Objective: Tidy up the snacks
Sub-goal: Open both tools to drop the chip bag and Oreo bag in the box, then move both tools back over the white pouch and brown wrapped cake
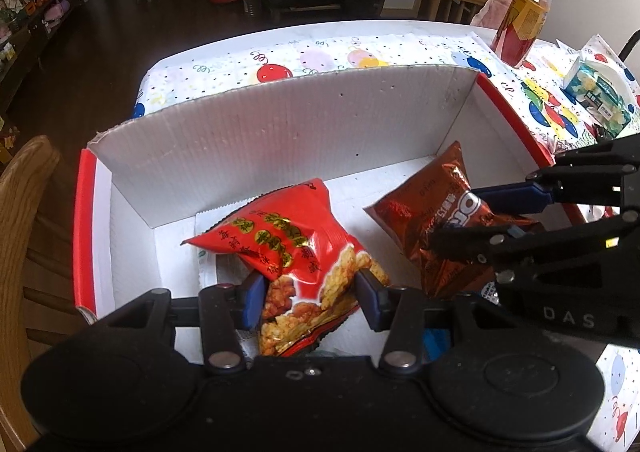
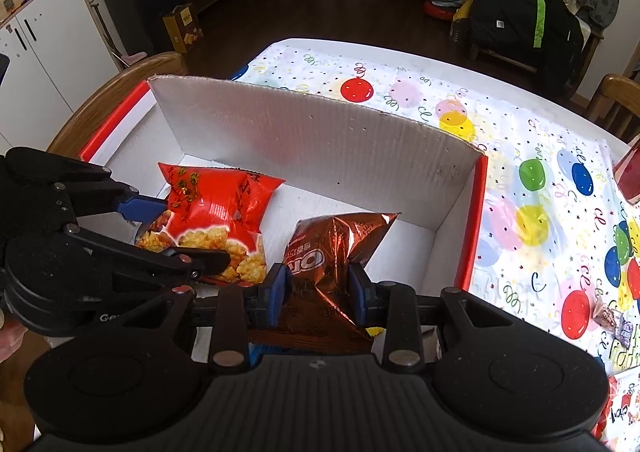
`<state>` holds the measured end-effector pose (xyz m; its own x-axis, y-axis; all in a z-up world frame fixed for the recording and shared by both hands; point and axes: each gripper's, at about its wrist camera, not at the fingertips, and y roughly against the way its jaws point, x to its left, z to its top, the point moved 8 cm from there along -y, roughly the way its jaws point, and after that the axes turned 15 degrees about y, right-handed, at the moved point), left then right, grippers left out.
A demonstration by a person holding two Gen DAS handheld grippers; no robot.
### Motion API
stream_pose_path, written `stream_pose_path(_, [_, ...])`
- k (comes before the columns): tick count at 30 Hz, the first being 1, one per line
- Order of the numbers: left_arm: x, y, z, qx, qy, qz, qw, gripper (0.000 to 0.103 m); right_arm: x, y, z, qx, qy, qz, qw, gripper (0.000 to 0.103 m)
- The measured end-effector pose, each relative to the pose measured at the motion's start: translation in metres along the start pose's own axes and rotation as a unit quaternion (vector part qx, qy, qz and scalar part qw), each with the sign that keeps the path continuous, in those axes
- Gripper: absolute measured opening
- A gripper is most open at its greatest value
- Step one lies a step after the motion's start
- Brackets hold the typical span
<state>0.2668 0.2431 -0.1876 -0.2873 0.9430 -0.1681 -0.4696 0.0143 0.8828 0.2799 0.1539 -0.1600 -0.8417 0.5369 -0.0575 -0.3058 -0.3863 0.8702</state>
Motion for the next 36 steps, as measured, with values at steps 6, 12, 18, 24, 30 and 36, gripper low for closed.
stream_pose_path(6, [-0.001, 0.011, -0.001, -0.014, -0.01, 0.005, 0.9998, 0.06, -0.002, 0.014, -0.005, -0.014, 0.0, -0.008, 1.0, 0.048])
stream_pose_path(12, [-0.002, 0.029, -0.002, -0.033, -0.01, 0.002, 0.9994, 0.069, -0.003, 0.033, -0.01, -0.027, -0.001, -0.01, 1.0, 0.059])
stream_pose_path(18, [-0.006, 0.05, -0.002, -0.053, -0.005, -0.005, 0.9986, 0.075, -0.003, 0.056, -0.015, -0.042, -0.005, -0.011, 0.999, 0.062])
stream_pose_path(24, [-0.015, 0.075, -0.003, -0.079, -0.004, -0.016, 0.9967, 0.079, -0.007, 0.083, -0.022, -0.062, -0.015, -0.009, 0.998, 0.07])
stream_pose_path(30, [-0.032, 0.095, -0.006, -0.097, -0.004, -0.031, 0.9948, 0.084, -0.013, 0.111, -0.031, -0.084, -0.028, -0.002, 0.996, 0.071])
stream_pose_path(36, [-0.054, 0.11, -0.011, -0.109, -0.015, -0.047, 0.9928, 0.087, -0.023, 0.136, -0.045, -0.104, -0.045, 0.001, 0.994, 0.077])
